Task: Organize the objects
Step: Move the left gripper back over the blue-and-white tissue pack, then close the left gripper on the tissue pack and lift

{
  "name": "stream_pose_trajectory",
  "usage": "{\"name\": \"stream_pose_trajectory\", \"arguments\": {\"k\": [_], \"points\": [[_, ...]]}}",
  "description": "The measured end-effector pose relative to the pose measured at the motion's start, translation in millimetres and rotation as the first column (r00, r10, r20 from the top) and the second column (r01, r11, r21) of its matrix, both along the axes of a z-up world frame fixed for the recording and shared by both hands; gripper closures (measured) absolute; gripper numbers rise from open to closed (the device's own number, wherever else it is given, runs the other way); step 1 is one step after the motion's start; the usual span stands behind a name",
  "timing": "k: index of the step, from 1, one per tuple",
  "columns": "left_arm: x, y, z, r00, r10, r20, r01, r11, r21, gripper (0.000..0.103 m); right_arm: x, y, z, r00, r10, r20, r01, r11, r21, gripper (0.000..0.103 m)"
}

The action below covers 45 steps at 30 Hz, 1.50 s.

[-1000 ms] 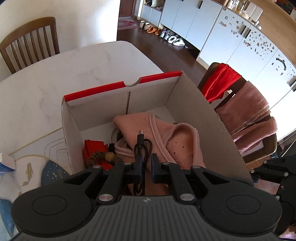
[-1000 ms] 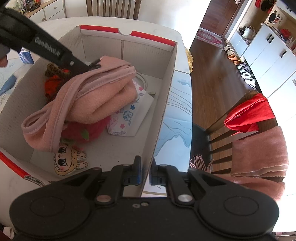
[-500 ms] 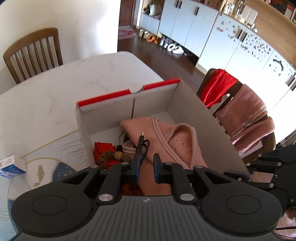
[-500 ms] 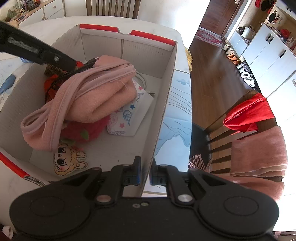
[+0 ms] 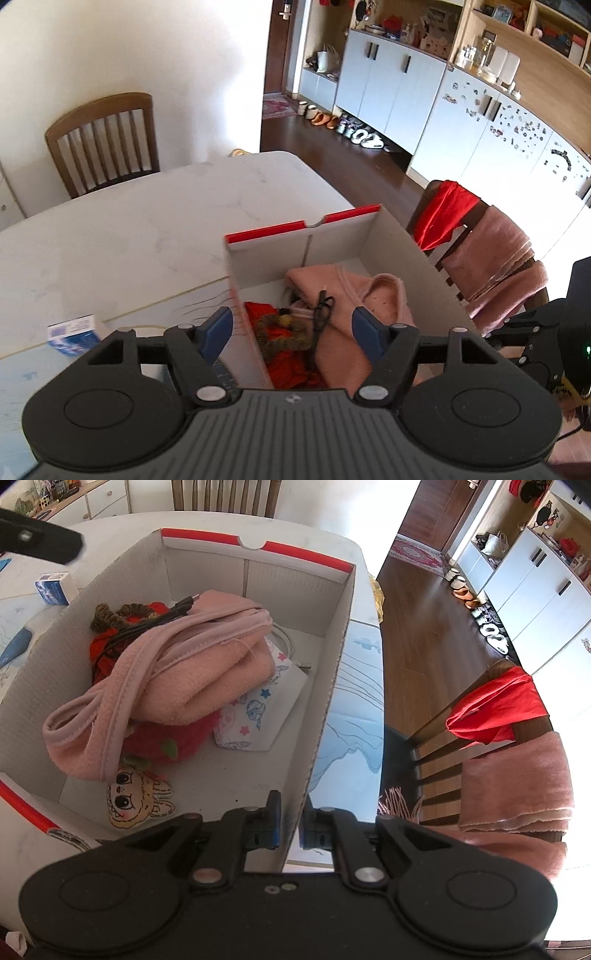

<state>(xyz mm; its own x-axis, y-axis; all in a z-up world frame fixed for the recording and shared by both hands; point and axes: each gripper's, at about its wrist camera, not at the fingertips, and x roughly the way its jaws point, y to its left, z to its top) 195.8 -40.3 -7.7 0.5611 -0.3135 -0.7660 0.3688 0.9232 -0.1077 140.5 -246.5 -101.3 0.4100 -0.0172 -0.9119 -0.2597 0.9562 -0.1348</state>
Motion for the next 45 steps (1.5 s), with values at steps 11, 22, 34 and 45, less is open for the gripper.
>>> {"name": "stream_pose_trajectory", "arguments": {"k": [11,22,34,45], "points": [[-8.0,58.0,-2.9,0.992,0.123,0.006,-0.124,0.992,0.027,0.02,-2.9,10.2,-1.5,1.0,0.017,-0.008,-0.017,1.0,-0.011,0.095],[6.9,117.1,-25.1,0.966,0.259,-0.005,-0.258,0.963,0.074,0.0,-0.9,13.9,-2.5,1.0,0.005,-0.019,-0.006,1.0,-0.026,0.095],[50.7,178.1,-75.3,0.904,0.428,-0.018,-0.422,0.897,0.128,0.0,2.4,14.3,-3.8,0.999,-0.015,-0.035,0.013,0.999,-0.032,0.095],[91.3,178.1,-114.0,0.907,0.415,-0.067,-0.404,0.904,0.139,0.0,5.0,15.1,-4.0,0.998,-0.038,-0.055,0.036,0.999,-0.037,0.095]]}}
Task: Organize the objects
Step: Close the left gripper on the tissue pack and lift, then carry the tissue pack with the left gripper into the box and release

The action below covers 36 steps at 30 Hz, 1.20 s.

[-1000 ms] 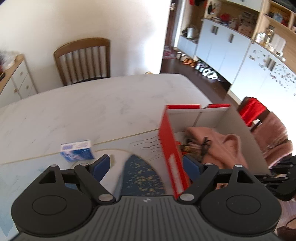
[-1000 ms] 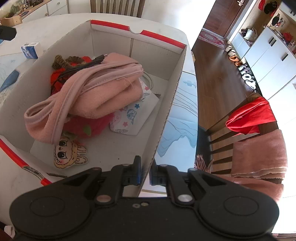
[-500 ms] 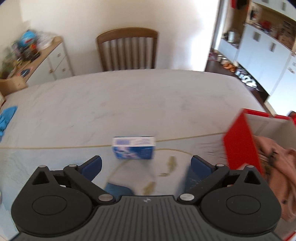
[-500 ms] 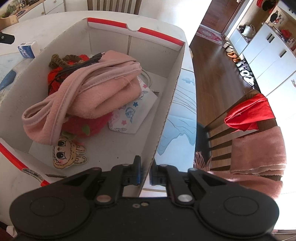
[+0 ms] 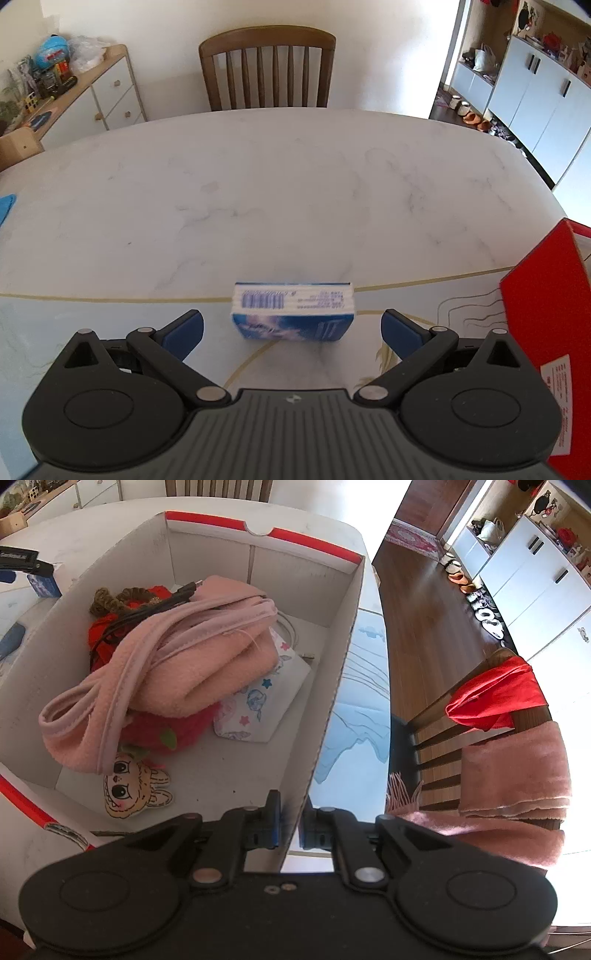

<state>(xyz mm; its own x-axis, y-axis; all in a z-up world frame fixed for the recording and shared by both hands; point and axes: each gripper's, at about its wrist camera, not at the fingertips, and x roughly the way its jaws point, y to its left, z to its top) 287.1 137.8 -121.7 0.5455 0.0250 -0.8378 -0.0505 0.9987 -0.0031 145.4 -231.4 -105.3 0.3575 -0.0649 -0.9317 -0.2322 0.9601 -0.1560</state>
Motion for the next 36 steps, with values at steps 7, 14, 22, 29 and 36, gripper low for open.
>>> {"name": "stream_pose_trajectory", "arguments": {"k": [7,14,22,29,36], "points": [[15.4,0.4,-17.9,1.0,0.006,-0.019,-0.005,0.999,0.054,0.0,0.6,0.4,-0.6,1.0,-0.011,-0.005,0.011,1.0,-0.002,0.094],[18.8,6.8,-27.0,0.999,0.031,-0.021,-0.031,0.999,0.031,0.0,1.7,0.7,-1.0,1.0,-0.019,-0.008,0.019,1.0,-0.004,0.094],[13.6,12.1,-25.2,0.999,0.038,-0.018,-0.039,0.997,-0.067,0.025,1.5,1.2,-0.9,1.0,-0.02,-0.008,0.02,1.0,-0.004,0.094],[4.5,-1.9,-17.8,1.0,0.013,-0.003,-0.013,1.0,-0.003,0.026,0.8,0.4,0.9,1.0,-0.019,-0.002,0.019,1.0,-0.003,0.094],[-18.8,-21.2,14.0,0.998,-0.056,0.023,0.055,0.998,0.031,0.026,-0.4,0.2,0.7,1.0,-0.013,0.003,0.013,1.0,-0.005,0.094]]}}
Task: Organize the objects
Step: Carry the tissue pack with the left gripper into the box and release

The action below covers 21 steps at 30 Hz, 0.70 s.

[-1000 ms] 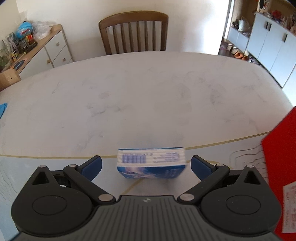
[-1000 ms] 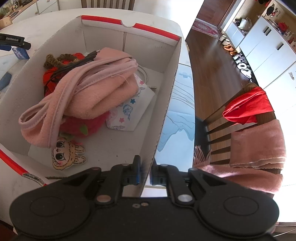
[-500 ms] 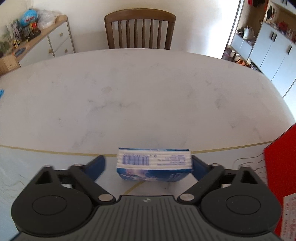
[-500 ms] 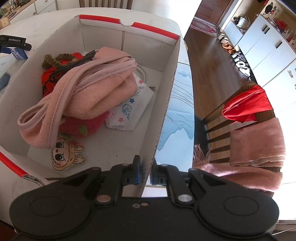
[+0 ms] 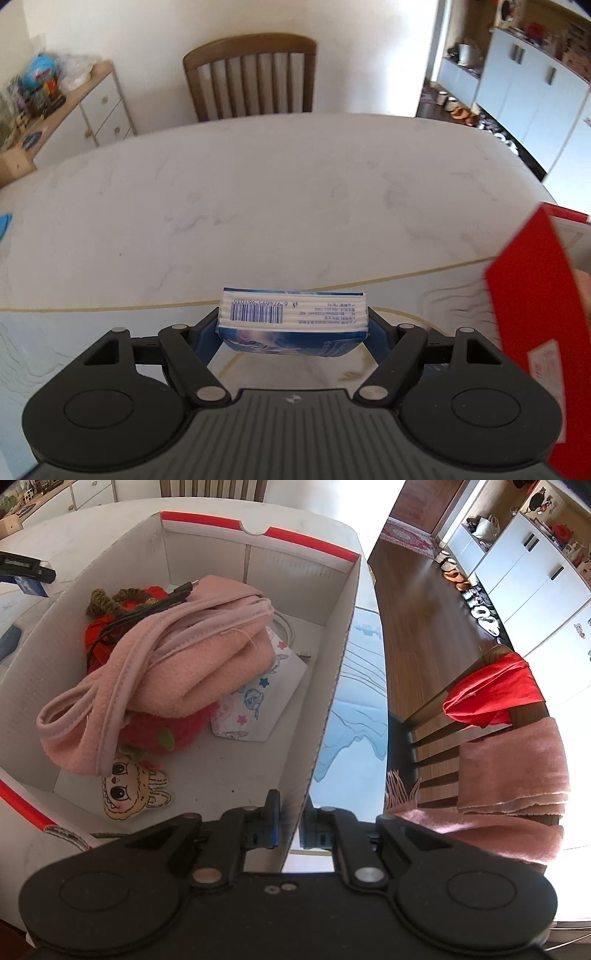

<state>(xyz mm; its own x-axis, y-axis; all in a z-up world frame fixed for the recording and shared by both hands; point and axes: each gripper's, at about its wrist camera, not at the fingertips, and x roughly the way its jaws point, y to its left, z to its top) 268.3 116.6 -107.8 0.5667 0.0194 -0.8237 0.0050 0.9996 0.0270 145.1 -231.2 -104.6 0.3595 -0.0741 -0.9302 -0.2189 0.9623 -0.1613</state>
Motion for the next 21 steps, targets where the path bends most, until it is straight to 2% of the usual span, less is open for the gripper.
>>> {"name": "stream_pose_trajectory", "arguments": {"k": [12,21], "points": [[-48.1,-37.7,64.0,0.994,-0.111,0.019,0.112,0.993,-0.04,0.026,-0.5,1.4,-1.7,1.0,0.021,0.015,-0.02,1.0,-0.007,0.095],[-82.4,-89.6,104.9,0.963,-0.258,0.08,0.264,0.962,-0.076,0.026,-1.5,2.5,-0.2,0.999,0.049,0.025,-0.049,0.999,-0.004,0.095]]}}
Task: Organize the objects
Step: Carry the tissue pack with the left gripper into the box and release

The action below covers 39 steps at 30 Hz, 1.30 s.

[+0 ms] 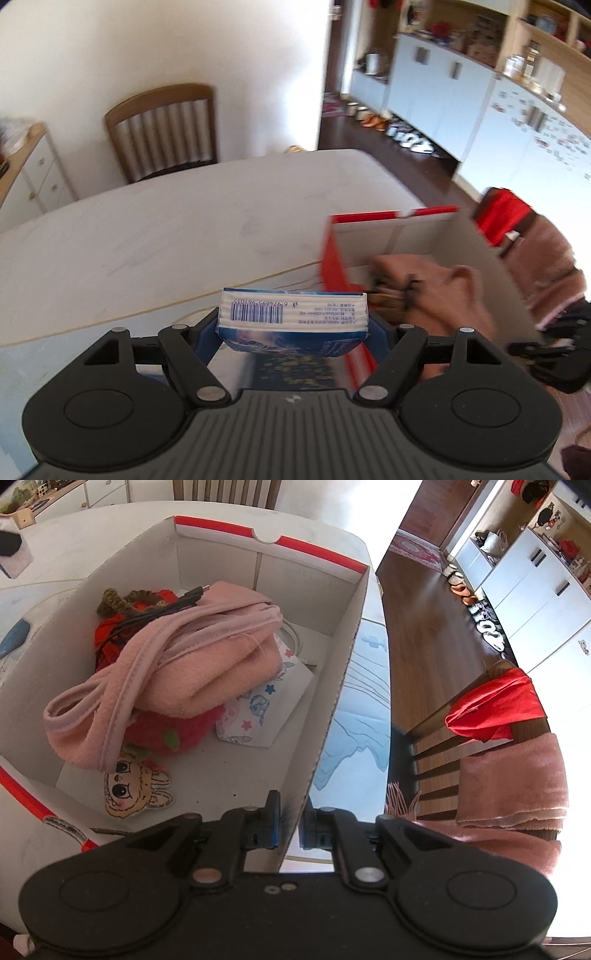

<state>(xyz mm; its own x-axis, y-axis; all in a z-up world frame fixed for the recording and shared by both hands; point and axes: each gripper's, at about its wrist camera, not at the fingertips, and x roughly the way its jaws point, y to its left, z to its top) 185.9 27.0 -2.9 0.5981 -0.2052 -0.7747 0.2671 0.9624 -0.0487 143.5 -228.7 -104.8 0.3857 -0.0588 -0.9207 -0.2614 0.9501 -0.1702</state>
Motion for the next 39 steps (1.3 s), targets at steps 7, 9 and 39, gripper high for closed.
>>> {"name": "stream_pose_trajectory", "arguments": {"k": [7,9,39], "points": [[-12.5,-64.6,7.9,0.992,-0.128,0.019,0.127,0.992,0.026,0.026,-3.0,2.7,-0.2,1.0,0.03,0.005,-0.03,0.999,0.017,0.095],[-12.0,-81.3,5.3,0.988,-0.152,0.011,0.152,0.988,0.027,0.026,-3.0,2.1,-0.6,0.999,0.033,0.007,-0.033,0.999,0.018,0.095],[34.0,-152.0,-65.8,0.962,-0.222,-0.158,0.22,0.975,-0.026,0.023,-6.0,-2.7,-0.5,0.998,0.055,0.024,-0.056,0.997,0.055,0.093]]}}
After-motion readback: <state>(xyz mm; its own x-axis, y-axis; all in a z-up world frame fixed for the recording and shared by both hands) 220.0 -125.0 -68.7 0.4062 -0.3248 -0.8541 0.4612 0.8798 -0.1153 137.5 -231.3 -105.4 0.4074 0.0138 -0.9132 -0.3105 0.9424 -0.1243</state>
